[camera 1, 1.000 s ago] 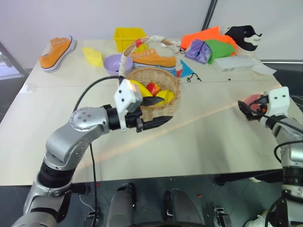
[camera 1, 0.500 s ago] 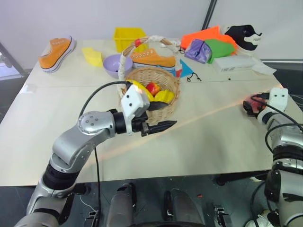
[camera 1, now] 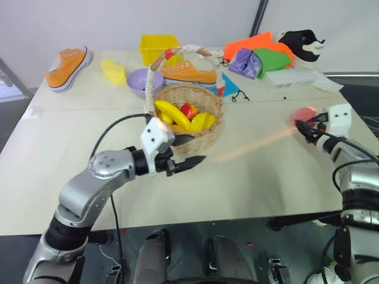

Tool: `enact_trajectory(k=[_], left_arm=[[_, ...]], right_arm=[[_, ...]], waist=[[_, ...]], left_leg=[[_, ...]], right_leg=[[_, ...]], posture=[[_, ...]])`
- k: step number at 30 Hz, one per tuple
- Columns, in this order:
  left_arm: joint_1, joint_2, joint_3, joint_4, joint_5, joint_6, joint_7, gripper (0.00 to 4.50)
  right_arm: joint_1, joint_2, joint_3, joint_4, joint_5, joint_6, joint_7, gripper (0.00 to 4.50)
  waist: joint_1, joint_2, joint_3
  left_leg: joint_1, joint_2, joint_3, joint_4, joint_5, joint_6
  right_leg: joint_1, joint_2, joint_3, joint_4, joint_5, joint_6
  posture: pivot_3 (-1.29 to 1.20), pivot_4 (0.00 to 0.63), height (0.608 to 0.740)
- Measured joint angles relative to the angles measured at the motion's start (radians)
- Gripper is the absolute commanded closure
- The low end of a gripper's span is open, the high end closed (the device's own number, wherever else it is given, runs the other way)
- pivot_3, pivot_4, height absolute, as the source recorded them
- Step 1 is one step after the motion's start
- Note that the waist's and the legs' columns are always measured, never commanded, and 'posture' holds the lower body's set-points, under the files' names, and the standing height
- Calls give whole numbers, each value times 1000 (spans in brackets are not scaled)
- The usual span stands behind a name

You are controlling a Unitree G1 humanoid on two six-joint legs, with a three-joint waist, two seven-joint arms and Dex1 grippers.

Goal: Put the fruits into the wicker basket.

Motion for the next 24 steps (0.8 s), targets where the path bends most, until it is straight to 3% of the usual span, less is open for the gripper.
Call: enact_trajectory(k=[3,6,11,15,19,24], left_arm=[[111,66,136,49,-1,-40,-25,1370],[151,92,211,68,0,-92,-60,1370],[179,111,281,104,2,-165,-99,1370],[183,110,289,105,2,-188,-102,1370],[187,106,287,98,7,-188,-84,1370],[196,99,286,80,10,-186,-63,1370]], right_arm=[[88,2,97,-475,232,174,137,2147],[28,24,163,-676,332,290,135,2147],[-179,195,350,-656,231,373,-15,2147],[-334,351,434,-452,90,396,-166,2147],[-334,387,471,-358,20,378,-183,165],[-281,341,459,-462,17,313,-101,68]], waist=[[-16,1,0],[-10,0,0],[-12,-1,-1],[-13,-1,-1],[-11,-1,-1],[-14,-1,-1]], left_leg=[[4,1,-2,-6,0,0],[5,1,-2,-5,0,-1],[5,0,0,-7,-2,-3],[3,0,1,-7,0,0],[-5,-1,3,-7,0,1],[-4,-1,4,-7,0,1]], right_leg=[[-1,0,1,0,0,0],[1,-1,1,-1,-2,-3],[0,-7,1,-5,-2,-6],[-1,-7,1,-4,0,-4],[-8,-7,1,-3,1,-1],[-9,-4,1,-2,1,0]], posture=[[0,150,740],[0,150,740],[0,150,740],[0,150,740],[0,150,740],[0,150,740]])
